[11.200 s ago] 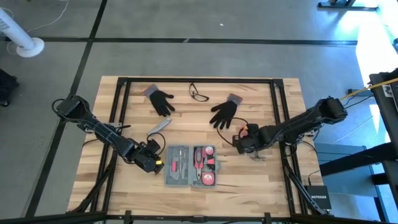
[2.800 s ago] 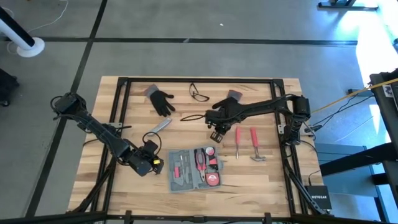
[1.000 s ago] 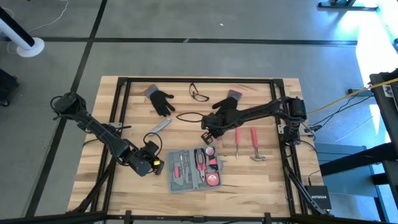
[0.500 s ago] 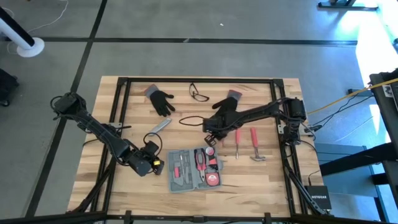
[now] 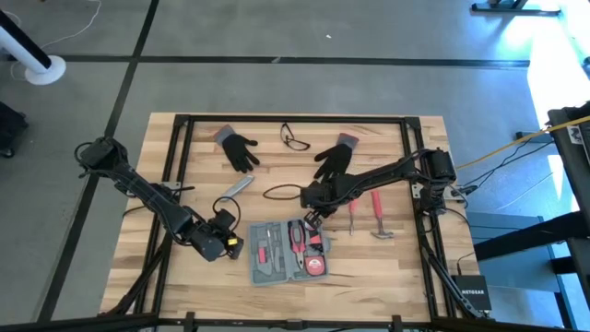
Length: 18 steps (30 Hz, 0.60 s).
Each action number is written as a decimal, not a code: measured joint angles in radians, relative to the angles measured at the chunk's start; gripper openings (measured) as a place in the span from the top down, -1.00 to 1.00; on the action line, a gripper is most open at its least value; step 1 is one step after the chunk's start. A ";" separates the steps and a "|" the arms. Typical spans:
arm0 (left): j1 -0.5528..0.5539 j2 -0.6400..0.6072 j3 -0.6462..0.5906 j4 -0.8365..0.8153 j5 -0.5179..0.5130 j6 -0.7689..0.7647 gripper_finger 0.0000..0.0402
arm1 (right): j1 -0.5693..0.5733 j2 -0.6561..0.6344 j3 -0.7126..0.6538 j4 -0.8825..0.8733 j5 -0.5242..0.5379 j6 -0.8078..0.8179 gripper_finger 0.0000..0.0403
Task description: Prefit tool cases
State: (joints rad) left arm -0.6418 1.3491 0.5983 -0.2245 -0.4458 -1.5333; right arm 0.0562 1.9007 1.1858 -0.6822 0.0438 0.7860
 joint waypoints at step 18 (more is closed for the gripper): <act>0.000 0.000 0.000 -0.001 -0.001 0.021 1.00 | -0.004 -0.001 0.000 -0.078 -0.006 -0.006 1.00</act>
State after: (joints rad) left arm -0.6418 1.3491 0.5983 -0.2257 -0.4471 -1.5127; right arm 0.0525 1.8999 1.1858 -0.7607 0.0378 0.7802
